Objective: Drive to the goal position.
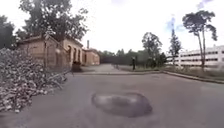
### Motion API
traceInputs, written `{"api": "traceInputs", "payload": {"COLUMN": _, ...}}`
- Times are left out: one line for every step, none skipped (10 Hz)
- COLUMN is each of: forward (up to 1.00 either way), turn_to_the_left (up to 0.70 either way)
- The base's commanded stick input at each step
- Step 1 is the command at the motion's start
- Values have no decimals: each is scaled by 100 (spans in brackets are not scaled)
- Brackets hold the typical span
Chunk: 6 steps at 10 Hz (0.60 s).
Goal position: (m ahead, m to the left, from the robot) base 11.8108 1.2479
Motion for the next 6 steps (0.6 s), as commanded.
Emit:
{"api": "traceInputs", "payload": {"forward": 70, "turn_to_the_left": 0}}
{"api": "traceInputs", "payload": {"forward": 70, "turn_to_the_left": 0}}
{"api": "traceInputs", "payload": {"forward": 70, "turn_to_the_left": 0}}
{"api": "traceInputs", "payload": {"forward": 70, "turn_to_the_left": 0}}
{"api": "traceInputs", "payload": {"forward": 70, "turn_to_the_left": 0}}
{"api": "traceInputs", "payload": {"forward": 70, "turn_to_the_left": 0}}
